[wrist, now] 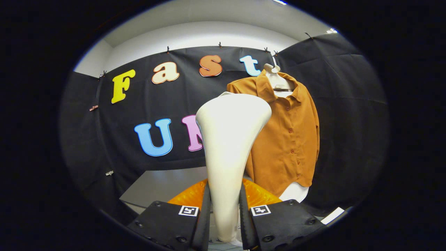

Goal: Iron the clothes twice with a garment steamer, once on the left side and once on the right side.

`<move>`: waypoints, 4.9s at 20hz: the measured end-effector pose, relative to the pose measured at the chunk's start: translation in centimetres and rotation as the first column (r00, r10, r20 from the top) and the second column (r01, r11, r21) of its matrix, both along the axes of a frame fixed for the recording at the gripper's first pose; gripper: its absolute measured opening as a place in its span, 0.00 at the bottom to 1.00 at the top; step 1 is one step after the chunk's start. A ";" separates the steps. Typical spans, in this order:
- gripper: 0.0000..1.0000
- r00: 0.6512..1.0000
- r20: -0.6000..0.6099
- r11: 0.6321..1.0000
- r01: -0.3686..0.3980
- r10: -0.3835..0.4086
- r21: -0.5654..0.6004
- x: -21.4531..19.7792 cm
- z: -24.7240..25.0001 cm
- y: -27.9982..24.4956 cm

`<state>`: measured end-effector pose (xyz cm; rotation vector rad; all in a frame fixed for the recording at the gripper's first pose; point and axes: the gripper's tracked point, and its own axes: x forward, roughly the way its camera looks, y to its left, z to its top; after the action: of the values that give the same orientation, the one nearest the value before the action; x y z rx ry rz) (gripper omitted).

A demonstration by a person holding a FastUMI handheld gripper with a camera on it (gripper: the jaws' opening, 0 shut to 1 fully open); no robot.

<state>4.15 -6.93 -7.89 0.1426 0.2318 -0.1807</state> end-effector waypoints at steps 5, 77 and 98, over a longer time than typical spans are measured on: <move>0.40 0.999 -0.001 0.999 -0.042 0.042 0.004 2.3 -0.2 -6.3; 0.40 0.963 -0.151 0.975 -0.218 0.223 0.045 12.2 -7.1 -32.1; 0.40 0.882 -0.405 0.968 -0.188 0.241 0.168 11.0 -20.6 -34.2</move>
<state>15.10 -41.12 -28.49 0.1992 0.6917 0.0289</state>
